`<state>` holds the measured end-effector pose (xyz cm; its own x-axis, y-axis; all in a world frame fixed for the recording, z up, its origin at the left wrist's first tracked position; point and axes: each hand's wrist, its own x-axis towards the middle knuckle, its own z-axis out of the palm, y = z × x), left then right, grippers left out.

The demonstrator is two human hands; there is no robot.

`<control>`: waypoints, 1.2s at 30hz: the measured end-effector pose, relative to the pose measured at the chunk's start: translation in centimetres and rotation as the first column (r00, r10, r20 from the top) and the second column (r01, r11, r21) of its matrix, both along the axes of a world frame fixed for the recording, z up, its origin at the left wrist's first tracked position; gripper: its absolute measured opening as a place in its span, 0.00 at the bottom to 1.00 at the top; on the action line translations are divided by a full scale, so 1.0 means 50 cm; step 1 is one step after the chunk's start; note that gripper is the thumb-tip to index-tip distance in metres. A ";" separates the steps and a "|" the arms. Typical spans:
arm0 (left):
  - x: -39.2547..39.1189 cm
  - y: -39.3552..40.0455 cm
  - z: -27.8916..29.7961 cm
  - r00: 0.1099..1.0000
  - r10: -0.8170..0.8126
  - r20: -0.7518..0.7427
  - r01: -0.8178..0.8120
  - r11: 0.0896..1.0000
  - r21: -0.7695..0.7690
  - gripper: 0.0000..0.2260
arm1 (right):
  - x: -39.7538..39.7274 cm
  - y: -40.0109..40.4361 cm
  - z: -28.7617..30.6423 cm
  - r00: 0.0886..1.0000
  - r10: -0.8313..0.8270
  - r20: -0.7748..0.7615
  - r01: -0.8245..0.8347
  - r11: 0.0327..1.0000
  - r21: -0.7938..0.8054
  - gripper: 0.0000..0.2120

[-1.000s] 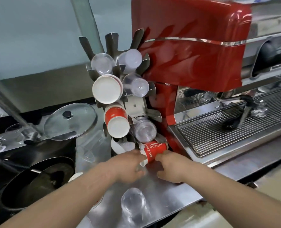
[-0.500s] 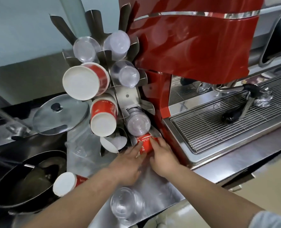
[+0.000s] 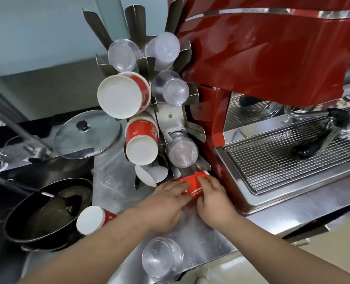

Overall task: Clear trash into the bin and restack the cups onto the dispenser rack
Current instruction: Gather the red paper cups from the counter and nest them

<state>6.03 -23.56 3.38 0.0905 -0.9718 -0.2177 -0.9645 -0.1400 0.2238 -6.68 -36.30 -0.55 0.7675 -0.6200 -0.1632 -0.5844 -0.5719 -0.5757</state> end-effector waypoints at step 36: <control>-0.002 0.031 -0.008 0.927 0.277 -0.254 -0.279 0.960 0.031 0.37 | -0.046 0.062 0.044 0.854 -0.137 0.501 0.016 0.971 0.238 0.16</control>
